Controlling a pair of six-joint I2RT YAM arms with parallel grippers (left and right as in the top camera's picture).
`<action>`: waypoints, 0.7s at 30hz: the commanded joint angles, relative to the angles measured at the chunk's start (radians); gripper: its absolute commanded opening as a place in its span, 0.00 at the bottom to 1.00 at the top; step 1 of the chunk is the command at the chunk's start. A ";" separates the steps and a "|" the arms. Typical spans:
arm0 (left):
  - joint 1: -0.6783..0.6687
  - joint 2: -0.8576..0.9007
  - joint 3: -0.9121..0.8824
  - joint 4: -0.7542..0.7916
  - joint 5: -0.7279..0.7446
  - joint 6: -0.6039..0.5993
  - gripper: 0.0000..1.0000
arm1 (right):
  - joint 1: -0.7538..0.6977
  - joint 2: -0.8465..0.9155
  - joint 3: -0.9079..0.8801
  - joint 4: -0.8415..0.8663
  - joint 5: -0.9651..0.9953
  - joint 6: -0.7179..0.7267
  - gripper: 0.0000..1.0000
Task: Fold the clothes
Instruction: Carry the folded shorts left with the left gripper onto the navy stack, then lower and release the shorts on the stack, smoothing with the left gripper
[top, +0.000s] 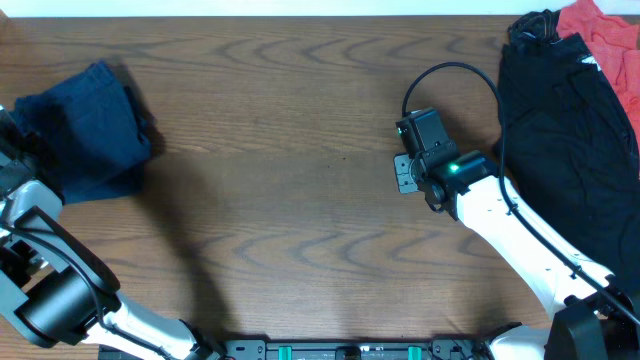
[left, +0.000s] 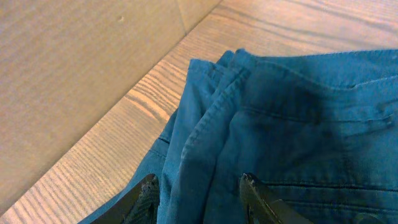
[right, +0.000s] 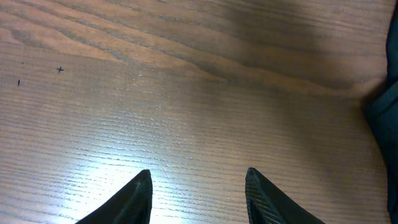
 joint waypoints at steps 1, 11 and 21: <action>-0.007 -0.029 0.024 -0.014 0.111 -0.050 0.45 | -0.008 -0.014 0.001 -0.002 0.011 -0.006 0.47; -0.216 -0.092 0.024 -0.174 0.275 -0.174 0.44 | -0.008 -0.014 0.001 0.000 0.011 -0.006 0.47; -0.483 -0.087 0.023 -0.303 0.123 -0.178 0.44 | -0.008 -0.014 0.001 0.000 0.010 -0.005 0.47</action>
